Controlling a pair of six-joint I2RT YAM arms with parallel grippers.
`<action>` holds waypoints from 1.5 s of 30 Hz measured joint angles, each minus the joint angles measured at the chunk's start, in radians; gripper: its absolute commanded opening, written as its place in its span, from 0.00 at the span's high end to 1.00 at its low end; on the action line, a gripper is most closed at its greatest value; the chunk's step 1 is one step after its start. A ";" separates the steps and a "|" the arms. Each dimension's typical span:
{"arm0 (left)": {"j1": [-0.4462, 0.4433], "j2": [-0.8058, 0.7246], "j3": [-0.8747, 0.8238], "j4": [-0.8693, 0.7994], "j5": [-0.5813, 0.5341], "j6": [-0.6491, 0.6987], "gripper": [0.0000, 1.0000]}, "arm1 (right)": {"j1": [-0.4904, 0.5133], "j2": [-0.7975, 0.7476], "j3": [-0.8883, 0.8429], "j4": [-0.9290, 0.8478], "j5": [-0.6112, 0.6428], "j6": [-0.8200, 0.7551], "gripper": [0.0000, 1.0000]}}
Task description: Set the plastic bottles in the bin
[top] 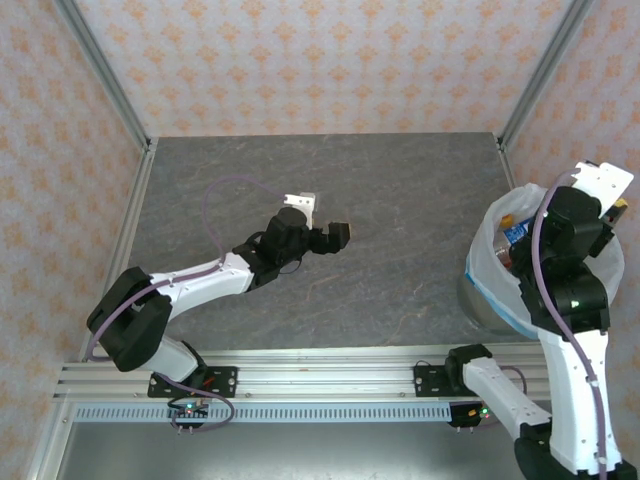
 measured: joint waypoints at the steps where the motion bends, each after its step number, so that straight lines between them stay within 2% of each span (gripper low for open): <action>1: 0.000 0.000 0.000 0.000 0.002 0.000 0.00 | -0.026 0.006 -0.005 -0.011 -0.006 0.009 1.00; 3: 0.000 0.001 0.000 0.000 0.003 0.000 0.00 | -0.056 0.031 -0.006 -0.048 -0.053 0.037 0.88; 8: 0.000 0.001 0.000 -0.005 0.005 0.000 0.00 | -0.065 0.150 -0.016 -0.174 -0.245 0.055 0.49; 13: 0.000 0.001 0.000 -0.029 -0.003 0.000 0.00 | -0.065 0.318 -0.016 -0.287 -0.222 0.088 0.34; 22: 0.000 0.001 0.002 -0.049 -0.013 0.000 0.00 | -0.065 0.345 0.124 -0.446 -0.235 0.205 0.20; 25: 0.000 0.001 0.002 -0.049 -0.015 -0.001 0.00 | -0.070 0.333 0.135 -0.475 -0.330 0.259 0.18; 30: 0.000 0.001 0.009 -0.065 -0.033 0.000 0.00 | -0.071 0.336 0.121 -0.493 -0.532 0.333 0.01; 35: 0.000 -0.003 0.009 -0.088 -0.083 -0.008 0.00 | -0.071 0.328 0.115 -0.487 -0.661 0.362 0.01; 39: 0.009 -0.030 0.000 -0.097 -0.136 -0.024 0.00 | -0.059 0.305 0.115 -0.469 -0.679 0.363 0.01; 45: 0.034 -0.126 -0.025 -0.127 -0.227 -0.030 0.00 | 0.087 0.314 0.130 -0.425 -0.661 0.339 0.01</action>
